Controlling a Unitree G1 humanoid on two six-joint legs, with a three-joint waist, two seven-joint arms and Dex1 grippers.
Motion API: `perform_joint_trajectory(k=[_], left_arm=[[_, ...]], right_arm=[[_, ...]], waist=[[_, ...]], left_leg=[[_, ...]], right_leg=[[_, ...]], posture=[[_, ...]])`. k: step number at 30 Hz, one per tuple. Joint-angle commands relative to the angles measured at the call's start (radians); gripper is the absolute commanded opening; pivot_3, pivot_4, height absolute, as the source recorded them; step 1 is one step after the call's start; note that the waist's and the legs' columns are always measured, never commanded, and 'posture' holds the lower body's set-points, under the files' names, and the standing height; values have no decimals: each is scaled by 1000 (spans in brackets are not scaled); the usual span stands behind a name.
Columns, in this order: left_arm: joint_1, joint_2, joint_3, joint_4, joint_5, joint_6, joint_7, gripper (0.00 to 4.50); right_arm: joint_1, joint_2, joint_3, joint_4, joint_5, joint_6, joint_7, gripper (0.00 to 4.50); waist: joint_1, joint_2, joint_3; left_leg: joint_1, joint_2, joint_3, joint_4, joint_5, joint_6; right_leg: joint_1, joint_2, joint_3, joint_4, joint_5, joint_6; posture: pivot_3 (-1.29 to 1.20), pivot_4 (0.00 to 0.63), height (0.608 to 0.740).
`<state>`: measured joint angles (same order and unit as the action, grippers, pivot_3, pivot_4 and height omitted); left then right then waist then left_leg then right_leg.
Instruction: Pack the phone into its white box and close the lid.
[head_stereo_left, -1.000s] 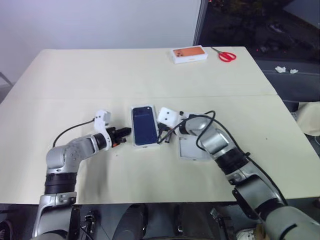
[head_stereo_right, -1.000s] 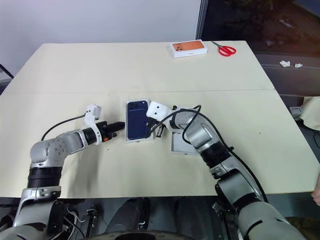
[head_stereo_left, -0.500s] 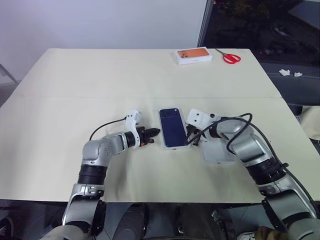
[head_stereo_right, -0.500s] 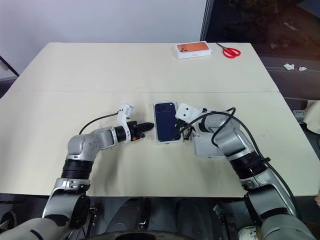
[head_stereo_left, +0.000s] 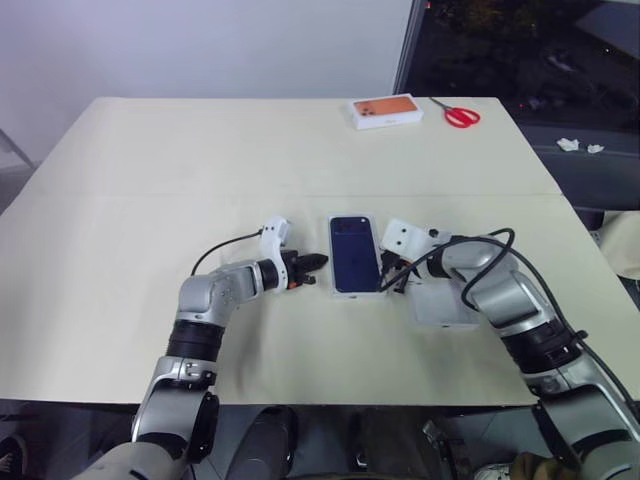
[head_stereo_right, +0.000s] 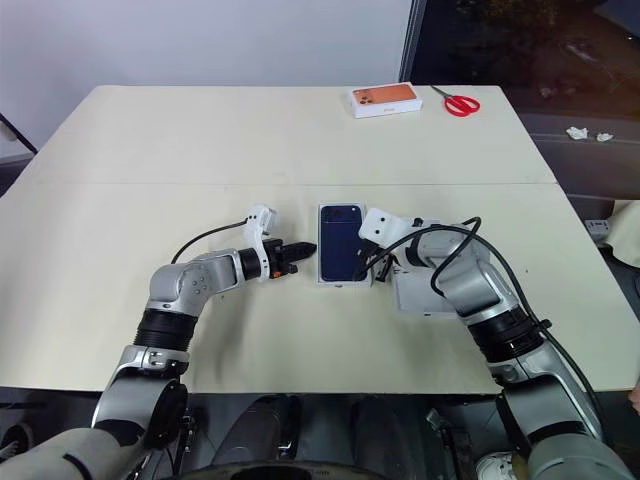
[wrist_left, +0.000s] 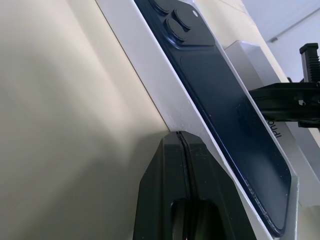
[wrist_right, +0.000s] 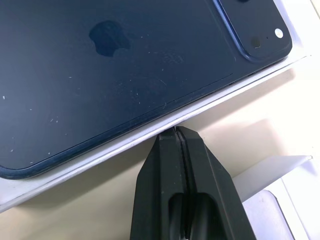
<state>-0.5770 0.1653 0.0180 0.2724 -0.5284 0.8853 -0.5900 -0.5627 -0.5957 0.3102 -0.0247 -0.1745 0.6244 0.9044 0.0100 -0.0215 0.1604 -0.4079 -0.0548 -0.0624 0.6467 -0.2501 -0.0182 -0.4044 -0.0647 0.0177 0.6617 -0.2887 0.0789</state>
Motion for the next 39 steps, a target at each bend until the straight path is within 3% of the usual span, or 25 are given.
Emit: perform_joint_trajectory(k=[1, 8, 15, 20, 21, 24, 30, 31, 32, 39], left_arm=[[7, -13, -26, -32, -4, 11, -22, 23], [26, 45, 18, -47, -5, 6, -21, 23], [34, 163, 76, -34, 6, -38, -43, 23], [76, 244, 87, -108, -10, -63, -107, 23], [86, 261, 100, -122, -13, -80, -120, 261], [118, 316, 128, -167, -31, -116, -182, 1278], [196, 432, 202, -248, -112, -124, -333, 4199], [212, 452, 214, -265, -127, -124, -359, 4500], [226, 471, 227, -276, -136, -126, -376, 4500], [296, 513, 244, -311, -108, -272, -437, 4500]], right_arm=[[-12, 21, 35, -7, 6, -21, 6, 0], [-23, -15, 27, -15, 5, -23, 33, 0], [-30, -71, -2, -50, 20, 18, 78, 0], [-56, -53, -107, -97, 132, 138, 83, 0], [-58, -47, -134, -113, 161, 173, 82, 0], [-36, -72, -162, -147, 203, 224, 86, 769], [-22, -111, -196, -206, 246, 329, 43, 3648], [-35, -103, -211, -218, 258, 382, 22, 4236], [-49, -88, -224, -235, 262, 447, -13, 4480], [-88, 1, -297, -341, 322, 905, -171, 4480]], waist=[[0, 0, 0], [-4, 0, 0], [-20, 0, 0], [-23, 1, 1], [-23, 1, 1], [-22, 1, 1], [-21, 2, 2], [-22, 3, 3], [-23, 3, 3], [-21, 4, 3]], left_leg=[[0, 0, 0, 0, 0, 0], [0, 0, 0, 0, 0, 0], [0, 1, 0, -1, 0, 0], [-1, 1, 0, -1, -1, 1], [-1, 1, 0, -1, -1, 1], [-1, 1, 0, -2, -1, 1], [-1, 1, 0, -2, -1, 2], [-1, 1, 0, -2, -1, 2], [-2, 1, 0, -2, -1, 2], [-2, 2, 0, -4, -1, 2]], right_leg=[[0, 0, 0, 0, 0, 0], [0, 0, 0, 0, 0, 0], [-1, 1, 0, 0, 0, 0], [-2, 0, 0, 0, 0, 0], [-2, 0, 1, 0, 0, 0], [-3, 0, 1, 0, 0, 0], [-3, -1, 1, -1, 0, 0], [-3, -1, 1, -1, 0, 0], [-3, -1, 1, -1, 0, 0], [-4, -2, 1, -1, 0, -1]], posture=[[0, 150, 740], [0, 150, 740], [0, 150, 740], [0, 150, 740], [0, 150, 740], [0, 150, 740], [0, 150, 740], [0, 150, 740], [0, 150, 740], [0, 150, 740]])
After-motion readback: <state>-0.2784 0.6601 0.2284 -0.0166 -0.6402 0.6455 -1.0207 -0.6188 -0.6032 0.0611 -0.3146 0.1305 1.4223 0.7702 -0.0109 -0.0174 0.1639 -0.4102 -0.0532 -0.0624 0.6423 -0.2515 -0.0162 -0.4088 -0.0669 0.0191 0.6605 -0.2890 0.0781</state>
